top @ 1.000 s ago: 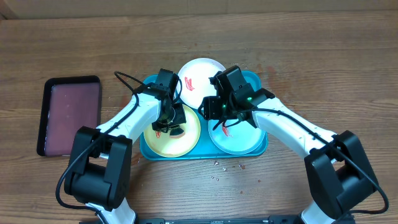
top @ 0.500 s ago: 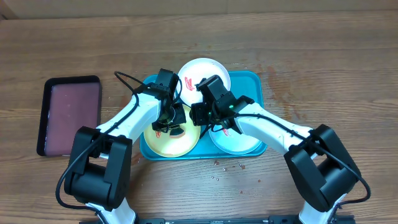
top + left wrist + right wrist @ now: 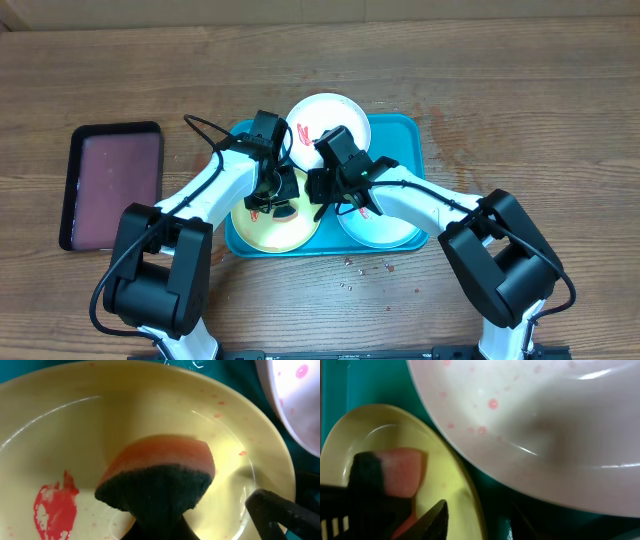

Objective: Clean dirty plates on tray and stack at the side
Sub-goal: 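Scrub the yellow plate with the sponge while the right gripper holds it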

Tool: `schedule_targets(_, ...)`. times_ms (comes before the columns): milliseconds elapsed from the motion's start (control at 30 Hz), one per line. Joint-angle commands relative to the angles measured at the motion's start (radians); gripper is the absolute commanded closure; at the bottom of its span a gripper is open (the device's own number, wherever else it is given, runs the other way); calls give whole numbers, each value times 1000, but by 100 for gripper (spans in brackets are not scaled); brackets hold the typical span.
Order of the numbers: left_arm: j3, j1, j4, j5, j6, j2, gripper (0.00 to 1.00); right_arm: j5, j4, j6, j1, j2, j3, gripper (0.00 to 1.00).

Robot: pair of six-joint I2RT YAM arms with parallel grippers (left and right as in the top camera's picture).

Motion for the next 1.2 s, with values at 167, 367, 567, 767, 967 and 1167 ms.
schedule_targets(167,-3,-6,0,-3,-19,-3,31,10,-3,40,5,18,19,62)
schedule_targets(367,-1,13,-18,-2,-7,-3,72,11,-10,40,5,18,24,68)
schedule_targets(567,1,20,-35,-1,-5,-3,88,11,-9,40,5,18,24,68)
schedule_targets(767,1,20,-41,5,-5,-3,96,11,-14,39,5,18,29,71)
schedule_targets(967,0,20,-75,-93,-5,-3,96,11,-23,37,5,18,29,94)
schedule_targets(1167,0,20,-161,-290,-5,-3,96,11,-34,37,5,18,30,96)
